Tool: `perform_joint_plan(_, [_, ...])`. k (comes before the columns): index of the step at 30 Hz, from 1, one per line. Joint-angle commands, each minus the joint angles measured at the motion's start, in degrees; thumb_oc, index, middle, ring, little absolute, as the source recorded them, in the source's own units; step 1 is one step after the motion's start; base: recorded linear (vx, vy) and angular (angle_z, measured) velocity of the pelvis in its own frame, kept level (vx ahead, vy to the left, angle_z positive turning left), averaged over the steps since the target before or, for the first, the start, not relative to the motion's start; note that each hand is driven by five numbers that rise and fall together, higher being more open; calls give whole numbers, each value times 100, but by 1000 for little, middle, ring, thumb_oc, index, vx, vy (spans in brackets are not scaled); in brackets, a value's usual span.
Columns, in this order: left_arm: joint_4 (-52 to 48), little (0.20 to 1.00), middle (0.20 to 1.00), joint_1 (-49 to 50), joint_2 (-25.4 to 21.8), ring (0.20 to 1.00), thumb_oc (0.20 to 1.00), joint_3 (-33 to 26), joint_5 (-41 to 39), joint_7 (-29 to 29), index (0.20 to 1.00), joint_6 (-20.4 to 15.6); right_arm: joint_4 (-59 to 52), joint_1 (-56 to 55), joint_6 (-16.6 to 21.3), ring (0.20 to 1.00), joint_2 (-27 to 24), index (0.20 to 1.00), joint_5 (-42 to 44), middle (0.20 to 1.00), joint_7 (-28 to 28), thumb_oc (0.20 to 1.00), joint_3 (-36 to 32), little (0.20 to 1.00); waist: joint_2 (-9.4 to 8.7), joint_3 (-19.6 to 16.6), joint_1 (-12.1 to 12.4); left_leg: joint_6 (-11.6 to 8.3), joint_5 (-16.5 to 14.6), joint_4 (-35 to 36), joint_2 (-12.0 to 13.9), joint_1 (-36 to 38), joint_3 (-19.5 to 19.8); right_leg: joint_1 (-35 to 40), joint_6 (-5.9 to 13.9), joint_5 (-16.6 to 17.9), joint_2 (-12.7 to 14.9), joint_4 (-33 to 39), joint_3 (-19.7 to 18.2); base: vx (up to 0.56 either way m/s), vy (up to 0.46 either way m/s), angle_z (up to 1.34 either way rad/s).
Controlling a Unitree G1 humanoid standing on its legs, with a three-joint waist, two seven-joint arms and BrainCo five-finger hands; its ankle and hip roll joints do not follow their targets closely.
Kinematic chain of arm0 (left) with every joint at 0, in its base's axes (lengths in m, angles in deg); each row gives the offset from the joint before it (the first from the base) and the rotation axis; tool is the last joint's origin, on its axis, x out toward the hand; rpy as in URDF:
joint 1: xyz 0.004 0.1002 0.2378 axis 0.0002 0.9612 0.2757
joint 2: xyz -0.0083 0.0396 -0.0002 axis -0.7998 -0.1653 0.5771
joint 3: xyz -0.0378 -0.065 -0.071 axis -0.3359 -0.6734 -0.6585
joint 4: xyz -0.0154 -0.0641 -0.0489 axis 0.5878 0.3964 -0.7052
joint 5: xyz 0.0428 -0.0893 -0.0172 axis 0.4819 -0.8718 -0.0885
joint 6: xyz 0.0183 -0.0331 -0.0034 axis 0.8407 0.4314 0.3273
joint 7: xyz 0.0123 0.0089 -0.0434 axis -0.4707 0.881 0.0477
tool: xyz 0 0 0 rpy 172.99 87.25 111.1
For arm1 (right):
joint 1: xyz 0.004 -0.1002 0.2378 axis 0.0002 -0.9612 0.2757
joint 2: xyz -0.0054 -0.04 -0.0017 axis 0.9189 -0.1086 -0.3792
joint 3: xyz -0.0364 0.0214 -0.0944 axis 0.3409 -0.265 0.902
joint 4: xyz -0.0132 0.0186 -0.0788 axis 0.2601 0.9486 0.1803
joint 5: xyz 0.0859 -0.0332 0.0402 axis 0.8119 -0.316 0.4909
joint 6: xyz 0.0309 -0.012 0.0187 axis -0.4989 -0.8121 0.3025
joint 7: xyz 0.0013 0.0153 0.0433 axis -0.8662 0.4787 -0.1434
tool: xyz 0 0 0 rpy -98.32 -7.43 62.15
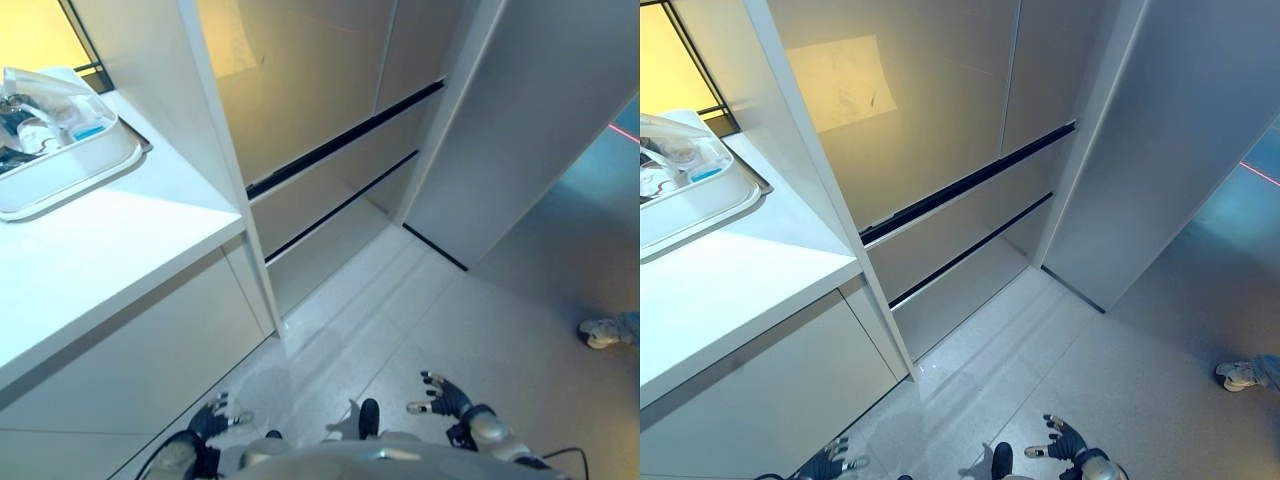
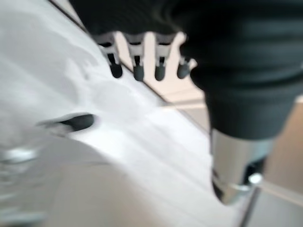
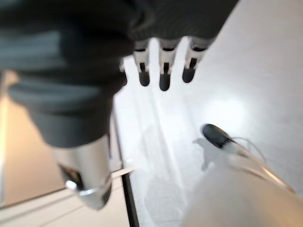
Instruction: Take the drinks into the refrigerator
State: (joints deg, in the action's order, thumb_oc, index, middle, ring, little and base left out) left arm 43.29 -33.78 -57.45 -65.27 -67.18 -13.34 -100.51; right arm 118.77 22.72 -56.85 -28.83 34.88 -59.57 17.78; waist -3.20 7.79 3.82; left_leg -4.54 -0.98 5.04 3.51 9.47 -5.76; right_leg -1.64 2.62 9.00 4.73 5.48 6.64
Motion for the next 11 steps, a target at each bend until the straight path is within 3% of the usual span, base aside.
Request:
perform_joint_plan(1, [265,1000,1000,-269,171,1000,1000,-180,146,-272,1000,115,213,289,-23,1000,-17,1000,592,1000,-148,1000,-78,1000,76,32,6,259,-143,-4,-141,-336,192,331,524,-546,309,-430,-35,57,-2,-13])
perform_joint_plan(6, [385,1000,1000,-198,357,1000,1000,-534,-498,-273,1000,207,472,199,-94,1000,202,1000,1047,1000,-190,1000,-330,1000,53,-45,4,247,-174,-4,-133,-263,114,435,525,-521,280,-302,-86,39,-4,-7])
perform_joint_plan(11, [370,1000,1000,-203,360,1000,1000,-460,-400,-320,1000,187,469,210,-122,1000,239,1000,929,1000,-199,1000,-196,1000,34,-68,25,246,-176,-4,-146,-251,67,475,538,-493,276,-235,-110,3,-3,-9])
